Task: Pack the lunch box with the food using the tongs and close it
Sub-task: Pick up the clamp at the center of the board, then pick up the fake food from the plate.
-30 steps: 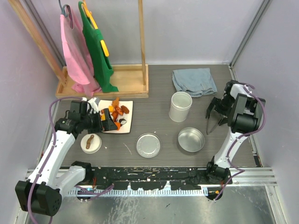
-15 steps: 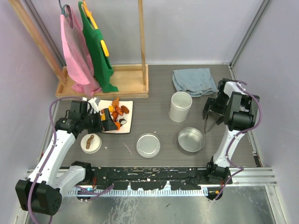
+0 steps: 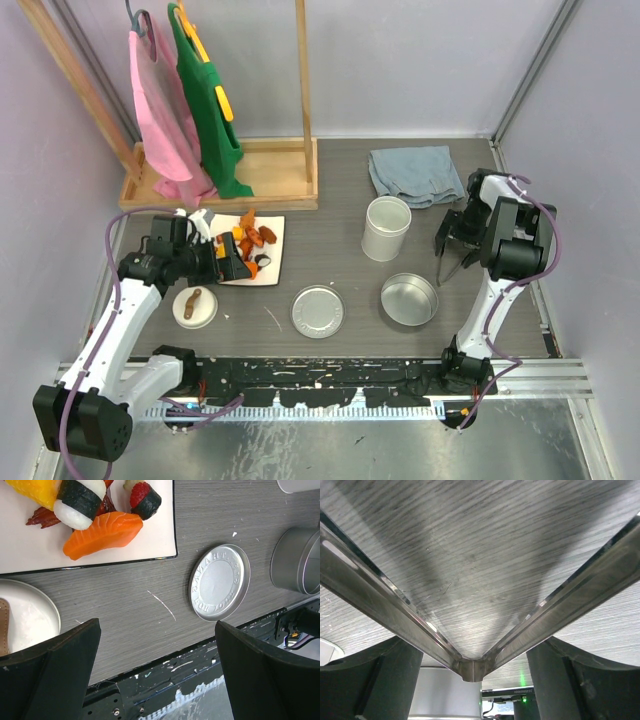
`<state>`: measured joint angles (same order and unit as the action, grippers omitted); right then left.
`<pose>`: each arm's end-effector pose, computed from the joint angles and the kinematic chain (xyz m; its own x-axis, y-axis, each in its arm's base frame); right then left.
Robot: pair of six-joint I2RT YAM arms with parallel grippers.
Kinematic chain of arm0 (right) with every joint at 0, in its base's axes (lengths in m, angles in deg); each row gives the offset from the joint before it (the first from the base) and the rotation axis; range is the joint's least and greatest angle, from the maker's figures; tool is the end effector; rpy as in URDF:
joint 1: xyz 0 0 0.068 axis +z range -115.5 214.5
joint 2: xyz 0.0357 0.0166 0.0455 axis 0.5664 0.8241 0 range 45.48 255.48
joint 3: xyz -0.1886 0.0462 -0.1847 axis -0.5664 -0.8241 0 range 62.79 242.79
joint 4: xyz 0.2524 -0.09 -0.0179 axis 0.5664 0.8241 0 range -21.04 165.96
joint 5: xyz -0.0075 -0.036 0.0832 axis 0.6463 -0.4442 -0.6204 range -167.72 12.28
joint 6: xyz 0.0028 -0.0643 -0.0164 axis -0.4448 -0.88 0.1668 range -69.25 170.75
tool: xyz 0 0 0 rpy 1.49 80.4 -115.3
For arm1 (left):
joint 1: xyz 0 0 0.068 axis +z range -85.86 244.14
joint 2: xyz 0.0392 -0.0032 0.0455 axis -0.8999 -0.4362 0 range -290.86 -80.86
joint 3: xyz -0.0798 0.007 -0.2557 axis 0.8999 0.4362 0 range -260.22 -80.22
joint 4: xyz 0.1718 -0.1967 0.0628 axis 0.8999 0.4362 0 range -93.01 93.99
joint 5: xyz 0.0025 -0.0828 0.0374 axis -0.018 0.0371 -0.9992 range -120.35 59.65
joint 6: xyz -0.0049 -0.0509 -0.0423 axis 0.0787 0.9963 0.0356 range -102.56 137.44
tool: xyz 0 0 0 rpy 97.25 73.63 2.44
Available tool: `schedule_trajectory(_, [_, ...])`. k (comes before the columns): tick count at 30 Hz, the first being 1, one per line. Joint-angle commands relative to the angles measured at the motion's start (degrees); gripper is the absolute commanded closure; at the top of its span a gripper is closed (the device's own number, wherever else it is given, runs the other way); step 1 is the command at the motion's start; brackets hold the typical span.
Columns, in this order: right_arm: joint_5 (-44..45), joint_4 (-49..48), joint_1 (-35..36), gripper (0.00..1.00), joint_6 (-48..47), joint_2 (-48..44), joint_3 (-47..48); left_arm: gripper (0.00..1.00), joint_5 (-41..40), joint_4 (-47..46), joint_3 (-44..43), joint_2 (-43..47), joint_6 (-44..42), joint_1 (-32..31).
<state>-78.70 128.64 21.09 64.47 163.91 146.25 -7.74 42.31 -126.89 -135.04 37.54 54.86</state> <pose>0.3643 -0.0859 0.1194 -0.8866 0.4551 0.0828 0.4565 0.8897 -0.0026 0.1949 -0.0523 0.2523 -0.8684 -0.1795 -0.4622 0.0849 0.8645 -0.4954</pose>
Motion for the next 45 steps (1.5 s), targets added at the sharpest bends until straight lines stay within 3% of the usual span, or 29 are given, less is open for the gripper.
schedule_trajectory(1, [3.8, -14.1, -0.2, 0.21, 1.3, 3.3, -3.2, 0.02, -0.3, -0.7, -0.6, 0.1, -0.6, -0.2])
schedule_trajectory(6, [8.1, -14.1, 1.7, 0.32, 2.6, -5.7, -4.8, 0.02, -0.1, -0.7, -0.6, 0.1, -0.6, -0.2])
schedule_trajectory(13, [12.9, -9.0, 4.1, 0.41, 5.5, -21.8, -5.2, 0.02, 0.9, -0.9, -0.5, 0.6, -0.5, -0.2])
schedule_trajectory(22, [16.2, -1.6, 5.7, 0.47, 5.5, -34.4, 4.0, 0.02, 1.1, -1.1, -0.4, 1.6, -0.6, -0.2])
schedule_trajectory(38, [-11.2, 8.1, 10.5, 0.48, -0.3, -40.4, 25.9, 0.02, -2.9, -0.5, -0.6, 5.4, -0.2, -0.2])
schedule_trajectory(45, [-9.2, 14.7, 21.0, 0.48, -3.6, -37.6, 33.5, 0.02, -4.1, -0.4, -0.5, 6.2, 0.1, -0.2])
